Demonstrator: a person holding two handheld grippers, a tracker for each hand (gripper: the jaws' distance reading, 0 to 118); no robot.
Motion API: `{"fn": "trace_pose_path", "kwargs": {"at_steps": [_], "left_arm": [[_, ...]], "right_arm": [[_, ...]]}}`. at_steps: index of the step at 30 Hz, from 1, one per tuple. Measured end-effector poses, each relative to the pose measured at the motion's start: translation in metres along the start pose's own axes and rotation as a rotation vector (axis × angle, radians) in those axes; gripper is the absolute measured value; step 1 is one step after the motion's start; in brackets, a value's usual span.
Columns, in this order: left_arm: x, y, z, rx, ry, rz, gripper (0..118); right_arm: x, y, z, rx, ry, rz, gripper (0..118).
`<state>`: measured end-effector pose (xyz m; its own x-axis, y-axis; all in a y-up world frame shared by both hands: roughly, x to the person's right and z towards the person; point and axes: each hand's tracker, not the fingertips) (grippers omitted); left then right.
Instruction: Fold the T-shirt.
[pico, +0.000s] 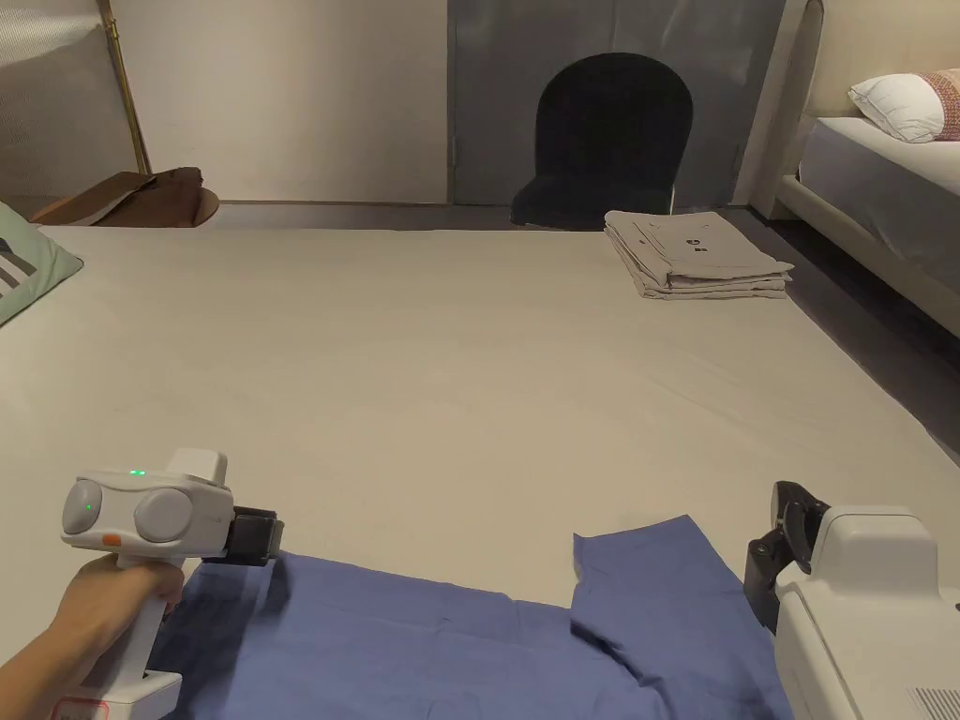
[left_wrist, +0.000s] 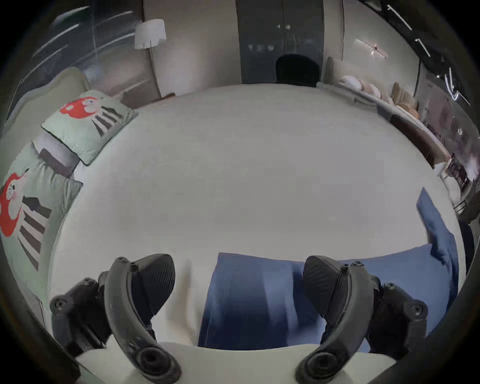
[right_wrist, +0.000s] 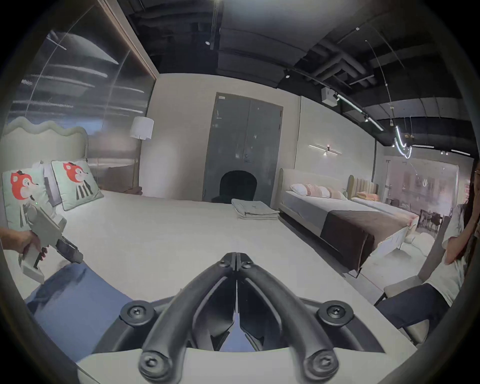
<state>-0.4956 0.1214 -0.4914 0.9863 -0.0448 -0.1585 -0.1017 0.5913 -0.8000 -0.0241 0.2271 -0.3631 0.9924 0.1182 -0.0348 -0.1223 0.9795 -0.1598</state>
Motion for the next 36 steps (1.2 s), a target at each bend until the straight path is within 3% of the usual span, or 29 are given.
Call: {"fn": "trace_pose_path", "kwargs": {"at_steps": [2, 5, 8, 10, 18, 23, 24, 26, 28, 34, 36], "left_arm": [[0.001, -0.002, -0.01, -0.01, -0.011, 0.012, 93], [0.005, -0.006, -0.018, -0.028, -0.015, 0.001, 55], [0.015, -0.014, -0.018, -0.032, -0.025, -0.032, 37], [0.018, -0.015, -0.015, -0.017, -0.066, -0.029, 4], [0.019, -0.018, 0.017, 0.05, -0.052, -0.011, 4], [0.017, -0.021, 0.056, 0.123, -0.096, -0.009, 4], [0.017, -0.021, 0.062, 0.124, -0.124, -0.008, 4], [0.016, -0.025, 0.073, 0.142, -0.142, -0.008, 4], [0.018, -0.028, 0.08, 0.149, -0.139, -0.026, 3], [0.021, -0.033, 0.096, 0.162, -0.142, -0.048, 3], [0.021, -0.034, 0.098, 0.163, -0.149, -0.046, 3]], "right_arm": [[0.001, -0.007, -0.005, -0.019, -0.013, 0.013, 0], [0.005, -0.013, -0.009, -0.044, -0.017, 0.013, 0], [0.008, -0.018, -0.01, -0.062, -0.023, 0.025, 0], [0.009, -0.018, -0.009, -0.067, -0.022, 0.024, 0], [0.03, -0.019, -0.016, -0.15, -0.017, -0.054, 0], [0.059, -0.031, -0.051, -0.431, 0.027, -0.141, 1], [0.064, -0.037, -0.058, -0.47, 0.027, -0.172, 9], [0.069, -0.048, -0.073, -0.578, 0.038, -0.159, 66], [0.071, -0.063, -0.085, -0.655, 0.021, -0.145, 110], [0.071, -0.101, -0.118, -0.795, 0.009, -0.197, 110], [0.067, -0.108, -0.125, -0.805, 0.015, -0.186, 100]]}}
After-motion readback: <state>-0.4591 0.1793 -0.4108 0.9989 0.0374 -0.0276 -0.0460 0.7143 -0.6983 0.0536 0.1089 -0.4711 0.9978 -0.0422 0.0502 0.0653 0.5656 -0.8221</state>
